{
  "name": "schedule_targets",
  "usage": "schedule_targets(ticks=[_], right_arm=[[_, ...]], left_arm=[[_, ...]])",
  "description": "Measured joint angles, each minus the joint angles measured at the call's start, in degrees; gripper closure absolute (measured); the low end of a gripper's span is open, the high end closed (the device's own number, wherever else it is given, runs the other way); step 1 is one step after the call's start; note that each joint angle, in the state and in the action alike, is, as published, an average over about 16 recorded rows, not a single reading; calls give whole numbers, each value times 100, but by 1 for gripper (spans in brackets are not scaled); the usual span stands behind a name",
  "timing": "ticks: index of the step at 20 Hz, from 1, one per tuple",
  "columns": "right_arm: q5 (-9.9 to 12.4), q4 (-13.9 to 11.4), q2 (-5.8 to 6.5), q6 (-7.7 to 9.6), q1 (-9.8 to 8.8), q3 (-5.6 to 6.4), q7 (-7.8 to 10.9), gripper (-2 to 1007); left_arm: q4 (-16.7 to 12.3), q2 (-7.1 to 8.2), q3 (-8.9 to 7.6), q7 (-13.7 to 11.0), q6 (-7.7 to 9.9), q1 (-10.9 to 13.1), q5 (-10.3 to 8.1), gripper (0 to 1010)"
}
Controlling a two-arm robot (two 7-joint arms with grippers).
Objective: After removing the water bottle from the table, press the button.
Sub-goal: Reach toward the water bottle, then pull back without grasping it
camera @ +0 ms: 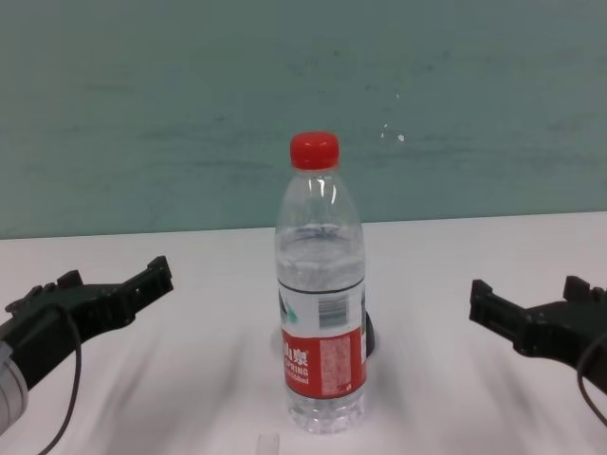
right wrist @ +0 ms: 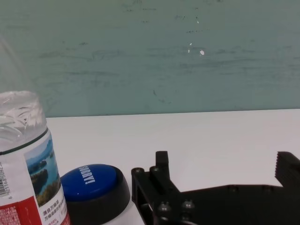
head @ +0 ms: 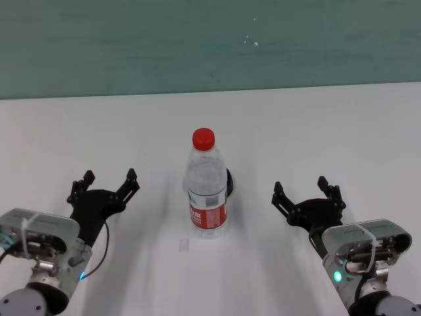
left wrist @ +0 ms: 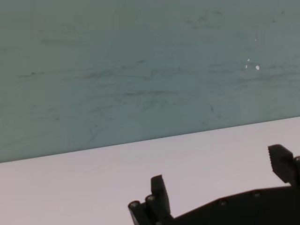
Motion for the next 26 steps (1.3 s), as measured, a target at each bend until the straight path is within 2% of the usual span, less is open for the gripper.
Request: schedule_targets(ticks=[26], right_arm=[[0, 0, 0, 0, 0, 0, 0, 3]], left_arm=[[0, 0, 0, 0, 0, 0, 0, 7]])
